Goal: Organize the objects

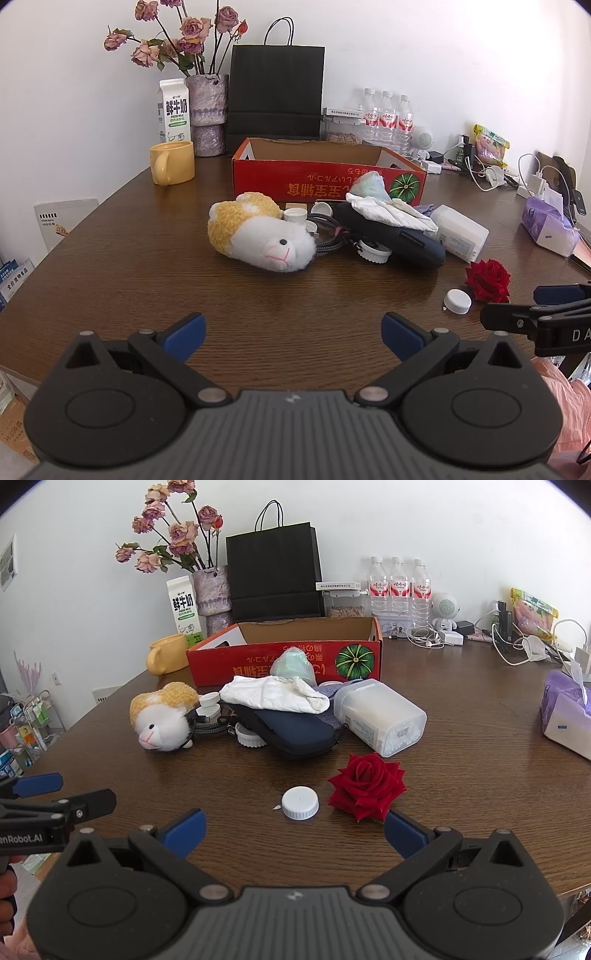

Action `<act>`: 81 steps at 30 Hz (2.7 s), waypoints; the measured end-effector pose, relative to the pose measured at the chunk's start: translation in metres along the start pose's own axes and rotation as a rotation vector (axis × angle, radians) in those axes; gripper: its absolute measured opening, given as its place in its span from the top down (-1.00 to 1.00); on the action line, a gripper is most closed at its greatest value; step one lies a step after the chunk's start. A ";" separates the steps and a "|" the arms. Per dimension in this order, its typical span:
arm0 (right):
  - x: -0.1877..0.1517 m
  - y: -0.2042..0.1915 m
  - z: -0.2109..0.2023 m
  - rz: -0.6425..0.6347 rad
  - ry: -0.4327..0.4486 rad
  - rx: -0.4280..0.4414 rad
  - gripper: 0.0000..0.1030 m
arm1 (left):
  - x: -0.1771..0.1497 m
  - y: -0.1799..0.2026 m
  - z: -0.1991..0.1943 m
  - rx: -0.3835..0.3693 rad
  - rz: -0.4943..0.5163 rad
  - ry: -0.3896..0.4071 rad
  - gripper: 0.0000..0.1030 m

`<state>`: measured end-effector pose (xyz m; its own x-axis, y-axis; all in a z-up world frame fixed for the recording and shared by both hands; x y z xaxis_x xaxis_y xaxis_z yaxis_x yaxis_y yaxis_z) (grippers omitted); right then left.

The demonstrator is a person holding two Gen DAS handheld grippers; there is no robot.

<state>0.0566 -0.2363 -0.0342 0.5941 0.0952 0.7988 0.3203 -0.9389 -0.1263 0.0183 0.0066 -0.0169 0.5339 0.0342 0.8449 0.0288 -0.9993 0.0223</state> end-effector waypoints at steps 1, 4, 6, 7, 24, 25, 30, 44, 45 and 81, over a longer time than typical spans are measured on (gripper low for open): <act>0.000 0.000 0.000 0.000 0.000 0.000 -1.00 | 0.000 0.000 0.000 0.000 0.000 0.000 -1.00; 0.000 0.000 0.000 0.000 -0.001 0.001 -1.00 | 0.000 0.000 0.000 0.001 -0.001 0.000 -1.00; -0.001 -0.001 0.000 0.000 -0.001 0.002 -1.00 | -0.001 -0.001 0.000 0.001 -0.003 0.000 -1.00; -0.001 -0.001 0.000 0.000 -0.001 0.001 -1.00 | -0.001 -0.001 0.000 0.001 -0.003 0.000 -1.00; -0.001 -0.001 0.000 0.000 -0.002 0.002 -1.00 | -0.001 -0.001 0.000 0.000 -0.004 -0.001 -1.00; -0.001 -0.001 0.000 0.000 -0.002 0.002 -1.00 | -0.001 -0.001 0.000 0.000 -0.004 -0.001 -1.00; -0.001 -0.001 0.000 0.001 -0.002 0.001 -1.00 | -0.001 -0.001 0.000 0.000 -0.004 -0.001 -1.00; -0.001 0.000 0.001 0.001 -0.003 0.001 -1.00 | -0.001 -0.002 0.000 -0.001 -0.005 -0.001 -1.00; -0.001 0.000 0.001 0.001 -0.003 0.001 -1.00 | -0.001 -0.002 0.000 -0.001 -0.004 -0.001 -1.00; 0.001 0.014 -0.001 -0.010 0.059 -0.067 -1.00 | -0.002 -0.006 0.004 0.003 -0.025 -0.016 -1.00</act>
<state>0.0611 -0.2495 -0.0350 0.5462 0.0869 0.8331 0.2744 -0.9583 -0.0799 0.0205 0.0123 -0.0208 0.5464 0.0592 0.8354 0.0445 -0.9981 0.0416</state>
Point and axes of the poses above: each gripper's, at about its wrist camera, not at the fingertips, and z roughly the way its jaws point, y to its right, x to its top, the point moved 2 cm from there along z, roughly the way its jaws point, and after that the axes turned 1 degree about x, right-handed, at the moved point
